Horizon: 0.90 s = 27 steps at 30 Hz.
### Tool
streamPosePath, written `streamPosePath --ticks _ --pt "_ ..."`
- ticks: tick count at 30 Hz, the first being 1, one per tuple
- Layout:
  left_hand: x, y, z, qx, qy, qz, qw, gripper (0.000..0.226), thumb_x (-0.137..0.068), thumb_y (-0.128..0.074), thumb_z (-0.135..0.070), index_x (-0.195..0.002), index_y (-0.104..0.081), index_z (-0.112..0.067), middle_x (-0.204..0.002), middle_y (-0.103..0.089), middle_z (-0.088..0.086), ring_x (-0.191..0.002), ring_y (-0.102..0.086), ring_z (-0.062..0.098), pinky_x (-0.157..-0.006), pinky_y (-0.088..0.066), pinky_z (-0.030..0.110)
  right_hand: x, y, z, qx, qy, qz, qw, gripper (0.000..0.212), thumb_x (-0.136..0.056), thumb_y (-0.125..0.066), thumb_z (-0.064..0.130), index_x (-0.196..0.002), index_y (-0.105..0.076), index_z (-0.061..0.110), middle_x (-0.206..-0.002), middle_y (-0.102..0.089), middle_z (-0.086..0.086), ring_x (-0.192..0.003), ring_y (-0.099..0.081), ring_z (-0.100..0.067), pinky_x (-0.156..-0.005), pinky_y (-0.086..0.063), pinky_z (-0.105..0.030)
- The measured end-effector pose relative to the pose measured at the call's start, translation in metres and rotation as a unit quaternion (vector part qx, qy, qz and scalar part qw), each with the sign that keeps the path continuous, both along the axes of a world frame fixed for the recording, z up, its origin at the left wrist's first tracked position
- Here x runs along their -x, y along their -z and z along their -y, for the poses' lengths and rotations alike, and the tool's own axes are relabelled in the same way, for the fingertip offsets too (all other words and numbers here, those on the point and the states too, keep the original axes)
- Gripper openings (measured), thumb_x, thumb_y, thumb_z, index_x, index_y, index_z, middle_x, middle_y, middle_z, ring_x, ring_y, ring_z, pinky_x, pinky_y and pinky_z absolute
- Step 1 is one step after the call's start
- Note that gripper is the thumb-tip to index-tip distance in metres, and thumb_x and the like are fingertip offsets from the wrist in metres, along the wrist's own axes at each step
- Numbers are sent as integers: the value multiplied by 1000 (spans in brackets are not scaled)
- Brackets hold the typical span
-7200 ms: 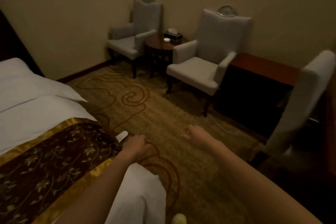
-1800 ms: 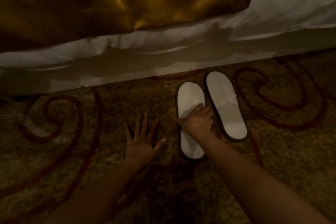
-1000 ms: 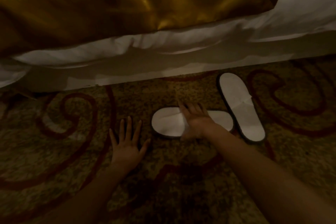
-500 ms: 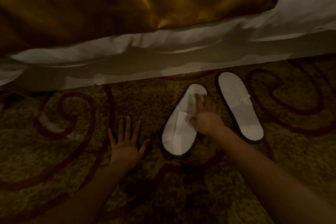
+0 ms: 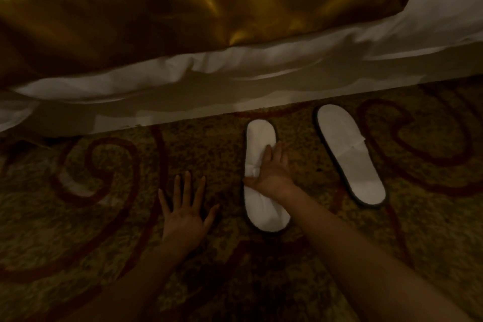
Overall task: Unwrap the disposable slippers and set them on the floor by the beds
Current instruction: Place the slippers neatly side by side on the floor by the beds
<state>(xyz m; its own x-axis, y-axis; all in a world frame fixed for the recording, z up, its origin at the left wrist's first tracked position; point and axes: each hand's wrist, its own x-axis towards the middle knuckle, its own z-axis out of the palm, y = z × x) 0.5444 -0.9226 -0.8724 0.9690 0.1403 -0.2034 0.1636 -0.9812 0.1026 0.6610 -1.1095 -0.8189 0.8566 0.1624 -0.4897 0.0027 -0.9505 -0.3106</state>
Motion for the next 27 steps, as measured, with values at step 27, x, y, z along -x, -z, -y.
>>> streamPosePath --ticks 27 --pt "0 -2 3 -19 -7 -30 999 89 -60 27 -78 -139 25 -36 -150 32 -1 -140 28 20 -110 22 53 -30 -8 150 202 261 61 942 121 -62 -54 79 -146 -4 9 -147 -24 -21 -131 -27 -37 -110 -21 -39"
